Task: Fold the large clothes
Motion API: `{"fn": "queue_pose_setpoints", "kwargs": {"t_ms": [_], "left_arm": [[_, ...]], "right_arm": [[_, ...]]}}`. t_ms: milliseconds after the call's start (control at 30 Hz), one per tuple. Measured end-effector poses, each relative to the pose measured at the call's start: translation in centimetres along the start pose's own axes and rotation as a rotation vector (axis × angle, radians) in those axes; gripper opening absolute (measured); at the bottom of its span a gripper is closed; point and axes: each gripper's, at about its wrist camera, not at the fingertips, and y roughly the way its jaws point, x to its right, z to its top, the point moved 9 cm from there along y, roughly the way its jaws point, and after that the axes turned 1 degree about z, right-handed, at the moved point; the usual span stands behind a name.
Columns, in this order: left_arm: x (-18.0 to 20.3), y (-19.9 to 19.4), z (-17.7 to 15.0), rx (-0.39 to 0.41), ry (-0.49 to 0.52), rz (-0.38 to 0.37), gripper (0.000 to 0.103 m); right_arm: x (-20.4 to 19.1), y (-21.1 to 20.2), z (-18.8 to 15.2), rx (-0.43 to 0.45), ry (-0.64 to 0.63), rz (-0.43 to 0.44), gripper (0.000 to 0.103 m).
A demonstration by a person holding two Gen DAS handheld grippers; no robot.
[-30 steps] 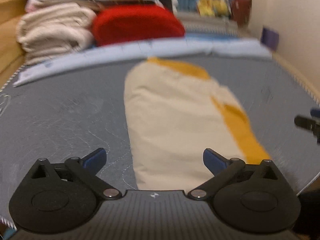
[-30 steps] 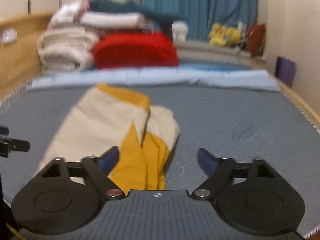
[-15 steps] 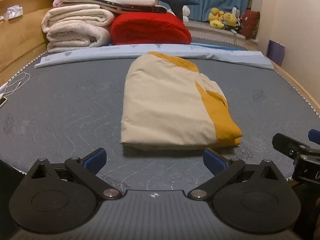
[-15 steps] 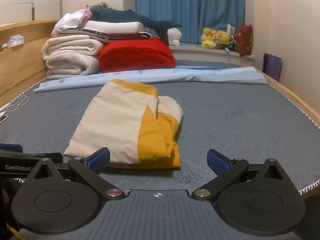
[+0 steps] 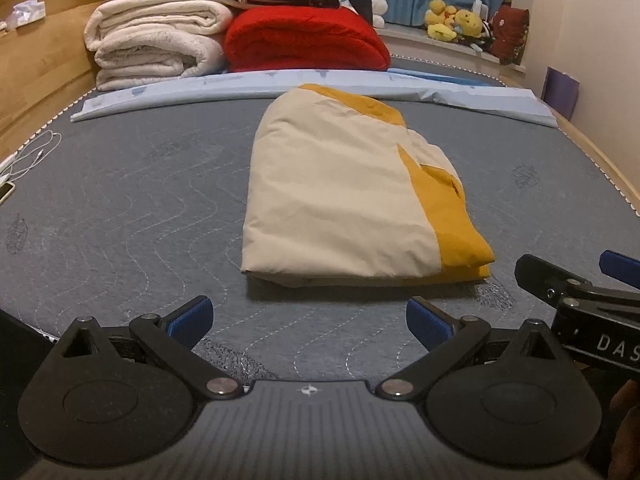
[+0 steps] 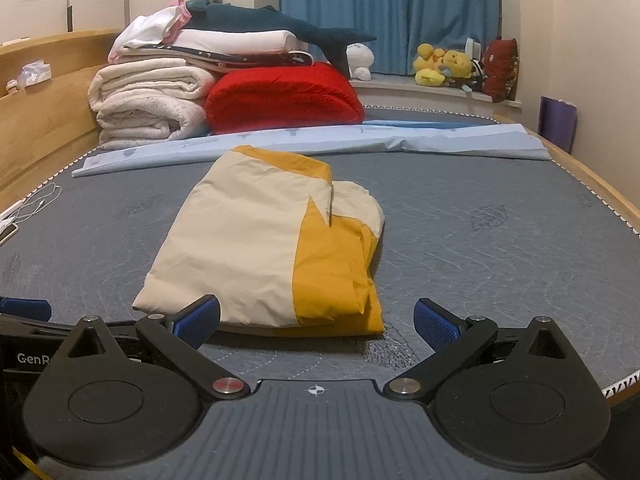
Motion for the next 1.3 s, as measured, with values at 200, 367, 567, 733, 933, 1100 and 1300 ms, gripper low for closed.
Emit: {"fn": "queue_pose_setpoints", "kwargs": {"t_ms": [200, 367, 567, 733, 933, 1100, 1300], "left_arm": [[-0.02, 0.49, -0.02, -0.018, -0.013, 0.001, 0.103], [0.07, 0.6, -0.08, -0.024, -0.016, 0.003, 0.103], [0.05, 0.62, -0.08, -0.024, -0.018, 0.001, 0.103], [-0.03, 0.71, -0.09, -0.028, -0.021, -0.002, 0.103], [0.01, 0.76, -0.12, -0.028, -0.02, -0.001, 0.103], [0.06, 0.76, -0.14, -0.028, -0.021, -0.002, 0.103], [0.16, 0.79, -0.23, -0.027, -0.02, -0.002, 0.103]], "right_arm": [[-0.1, 0.32, 0.01, -0.004, 0.0, -0.006, 0.102], [-0.15, 0.53, 0.08, -0.002, -0.007, -0.01, 0.102], [-0.15, 0.54, 0.02, -0.003, -0.007, -0.01, 0.102], [-0.23, 0.55, -0.08, -0.002, -0.009, -0.009, 0.102], [-0.16, 0.62, -0.23, -0.004, -0.011, -0.008, 0.102], [-0.17, 0.62, -0.25, -0.005, -0.011, -0.008, 0.102], [-0.2, 0.62, -0.26, -0.006, -0.011, -0.008, 0.102]]}}
